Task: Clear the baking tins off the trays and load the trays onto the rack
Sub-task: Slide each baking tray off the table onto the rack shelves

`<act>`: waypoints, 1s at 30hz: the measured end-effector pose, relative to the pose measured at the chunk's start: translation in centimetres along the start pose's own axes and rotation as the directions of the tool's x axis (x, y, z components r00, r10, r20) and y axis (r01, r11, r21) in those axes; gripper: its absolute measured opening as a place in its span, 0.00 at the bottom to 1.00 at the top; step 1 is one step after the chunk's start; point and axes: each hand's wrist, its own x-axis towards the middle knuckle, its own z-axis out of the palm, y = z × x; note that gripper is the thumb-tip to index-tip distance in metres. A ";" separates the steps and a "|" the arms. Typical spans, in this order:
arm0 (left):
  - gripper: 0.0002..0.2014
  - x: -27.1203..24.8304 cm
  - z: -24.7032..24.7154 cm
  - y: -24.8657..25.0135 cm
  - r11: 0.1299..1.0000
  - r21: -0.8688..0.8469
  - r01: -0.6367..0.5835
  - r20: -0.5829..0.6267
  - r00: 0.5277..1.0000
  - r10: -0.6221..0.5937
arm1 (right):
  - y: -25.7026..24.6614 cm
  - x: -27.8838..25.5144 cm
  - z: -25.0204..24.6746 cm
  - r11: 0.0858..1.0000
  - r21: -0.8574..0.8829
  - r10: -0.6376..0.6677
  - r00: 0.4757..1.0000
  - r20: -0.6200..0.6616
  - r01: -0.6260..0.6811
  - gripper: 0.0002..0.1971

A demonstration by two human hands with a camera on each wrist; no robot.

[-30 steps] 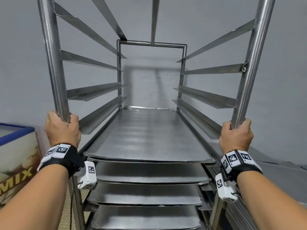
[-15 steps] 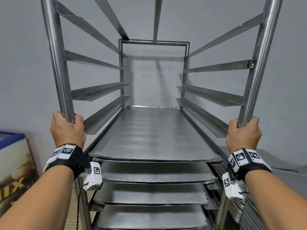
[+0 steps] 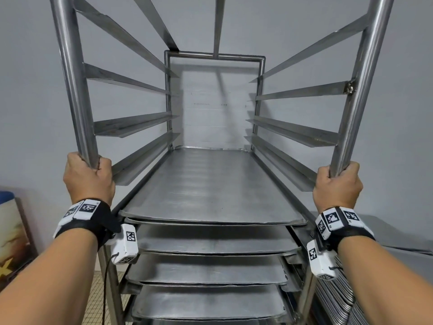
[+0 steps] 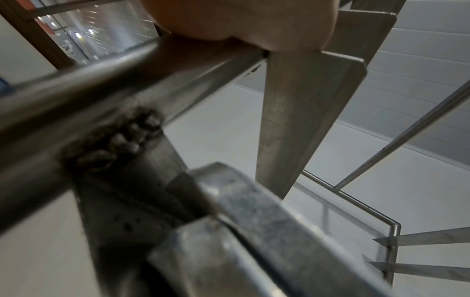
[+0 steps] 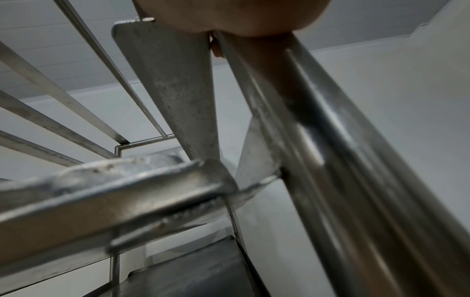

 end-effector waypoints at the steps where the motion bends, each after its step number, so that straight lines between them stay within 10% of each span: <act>1: 0.14 0.2 0.7 -0.1 1.000 -0.001 -0.001 0.001 1.000 0.001 | 0.3 0.3 0.6 1.000 0.001 -0.001 1.000 -0.001 0.001 0.08; 30: 0.12 3.0 9.2 -1.1 0.999 0.010 0.047 0.023 0.999 -0.047 | 2.4 3.1 8.3 0.999 0.004 0.053 0.995 0.082 -0.054 0.08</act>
